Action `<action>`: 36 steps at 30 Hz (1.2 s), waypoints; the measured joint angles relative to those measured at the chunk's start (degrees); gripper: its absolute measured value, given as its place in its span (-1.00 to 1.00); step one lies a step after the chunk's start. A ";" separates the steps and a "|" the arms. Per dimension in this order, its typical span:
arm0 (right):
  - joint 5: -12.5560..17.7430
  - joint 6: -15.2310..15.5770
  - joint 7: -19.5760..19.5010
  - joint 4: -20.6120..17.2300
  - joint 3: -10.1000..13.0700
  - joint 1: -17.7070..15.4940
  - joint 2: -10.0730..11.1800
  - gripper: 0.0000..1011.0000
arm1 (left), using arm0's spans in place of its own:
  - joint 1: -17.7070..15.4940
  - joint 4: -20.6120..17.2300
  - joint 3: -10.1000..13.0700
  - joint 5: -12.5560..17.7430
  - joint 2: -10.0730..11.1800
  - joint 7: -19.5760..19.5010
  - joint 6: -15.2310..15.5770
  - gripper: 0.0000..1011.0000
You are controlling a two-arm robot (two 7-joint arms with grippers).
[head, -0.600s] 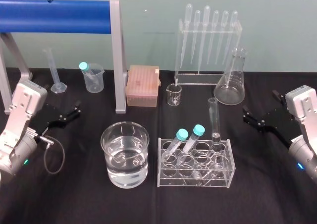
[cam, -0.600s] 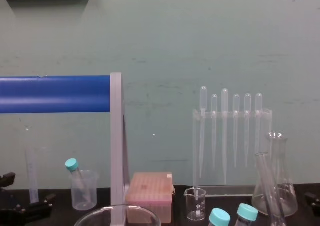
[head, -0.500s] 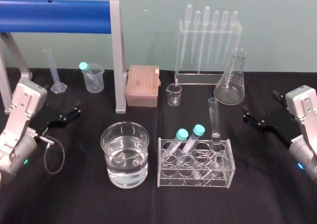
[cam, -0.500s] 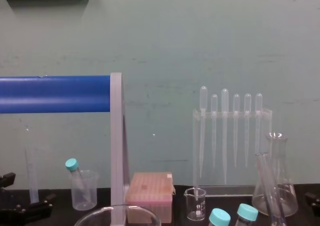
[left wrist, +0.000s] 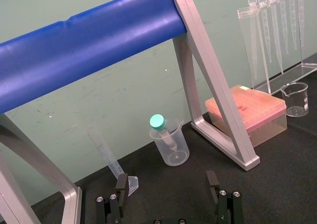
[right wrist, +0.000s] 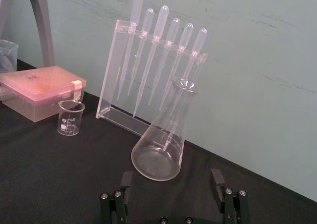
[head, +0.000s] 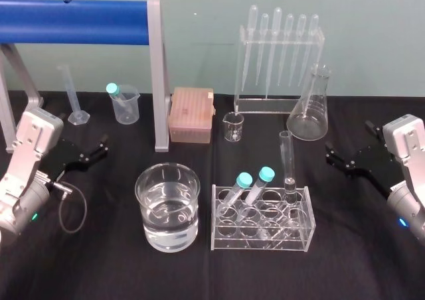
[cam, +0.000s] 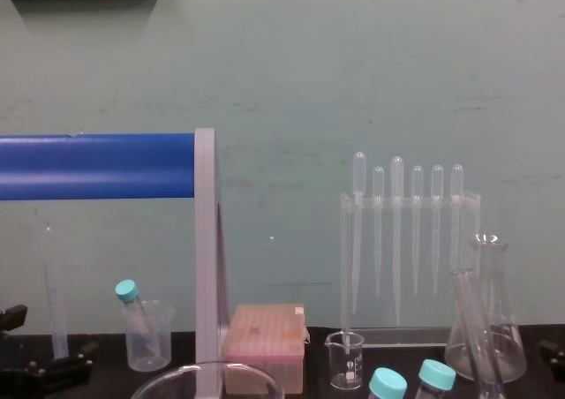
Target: Hold the test tube with one hand and immerse one end into the beaker, then return it to the test tube rack.
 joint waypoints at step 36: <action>0.14 -0.53 0.35 -0.07 0.71 -0.06 -0.04 0.98 | 0.00 0.00 0.00 0.00 0.00 0.00 0.00 0.98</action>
